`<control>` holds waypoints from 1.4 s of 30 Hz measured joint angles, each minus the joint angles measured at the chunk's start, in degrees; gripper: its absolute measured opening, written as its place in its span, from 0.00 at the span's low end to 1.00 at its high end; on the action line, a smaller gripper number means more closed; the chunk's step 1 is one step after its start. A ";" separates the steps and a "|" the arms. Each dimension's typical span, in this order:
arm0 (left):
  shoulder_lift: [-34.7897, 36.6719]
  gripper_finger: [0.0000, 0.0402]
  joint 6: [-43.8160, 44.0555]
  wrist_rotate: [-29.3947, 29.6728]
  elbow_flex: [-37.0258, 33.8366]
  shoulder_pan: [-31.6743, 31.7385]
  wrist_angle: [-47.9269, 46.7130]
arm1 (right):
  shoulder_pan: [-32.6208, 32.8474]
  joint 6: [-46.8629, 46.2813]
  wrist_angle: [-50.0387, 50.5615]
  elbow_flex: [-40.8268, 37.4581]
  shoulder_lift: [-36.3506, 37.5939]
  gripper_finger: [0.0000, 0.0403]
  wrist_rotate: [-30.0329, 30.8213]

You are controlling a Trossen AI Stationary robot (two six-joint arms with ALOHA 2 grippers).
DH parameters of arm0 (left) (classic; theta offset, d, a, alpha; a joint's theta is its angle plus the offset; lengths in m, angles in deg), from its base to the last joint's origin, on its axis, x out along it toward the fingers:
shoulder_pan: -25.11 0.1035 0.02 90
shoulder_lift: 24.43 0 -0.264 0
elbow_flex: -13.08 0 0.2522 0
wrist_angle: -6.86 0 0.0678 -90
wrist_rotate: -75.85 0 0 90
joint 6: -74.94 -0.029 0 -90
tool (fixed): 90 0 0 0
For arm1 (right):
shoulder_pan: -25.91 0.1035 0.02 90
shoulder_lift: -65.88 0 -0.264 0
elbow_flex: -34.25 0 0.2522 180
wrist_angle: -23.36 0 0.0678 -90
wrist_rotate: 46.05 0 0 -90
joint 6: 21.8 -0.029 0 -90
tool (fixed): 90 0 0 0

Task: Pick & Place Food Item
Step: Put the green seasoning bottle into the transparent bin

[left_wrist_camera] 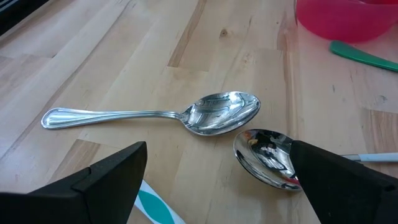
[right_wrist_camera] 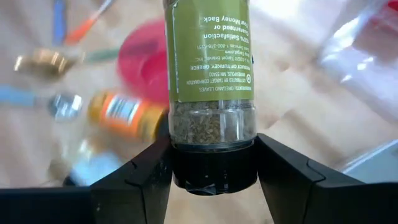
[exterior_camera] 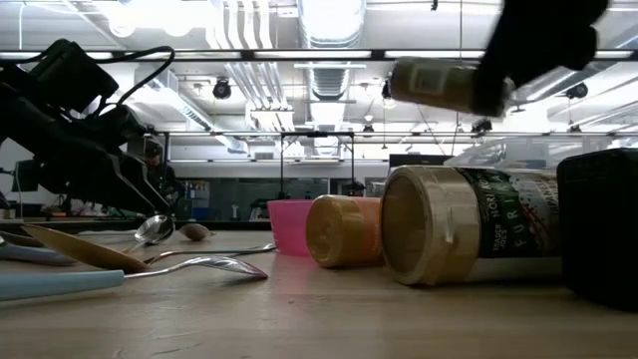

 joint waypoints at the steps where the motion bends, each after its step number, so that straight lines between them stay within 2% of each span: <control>1: 0.00 0.99 0.00 -0.02 0.00 0.00 0.00 | -0.87 -0.92 1.07 1.09 0.00 0.48 1.01; 6: 0.02 0.99 0.00 -0.02 0.02 0.00 0.00 | -6.66 -2.40 2.74 3.94 -0.02 0.48 4.70; 13: 0.02 0.99 0.00 -0.01 0.01 -0.02 0.00 | -18.70 -4.50 3.02 4.76 -0.02 0.48 5.70; 21: 0.02 0.99 0.00 -0.01 0.00 0.00 -0.02 | -33.18 -3.67 3.32 4.53 -0.02 0.48 -4.13; 26: 0.02 0.99 0.00 -0.01 0.01 0.00 0.00 | -39.46 -2.31 3.33 3.87 -0.02 0.49 -9.18; 33: 0.02 0.99 0.00 0.00 0.01 0.00 0.00 | -45.68 -2.38 3.37 3.65 -0.10 0.49 -11.79; 42: -0.02 0.99 0.00 -0.02 0.00 0.00 0.00 | -48.63 -3.94 5.40 3.32 -5.52 0.49 -15.13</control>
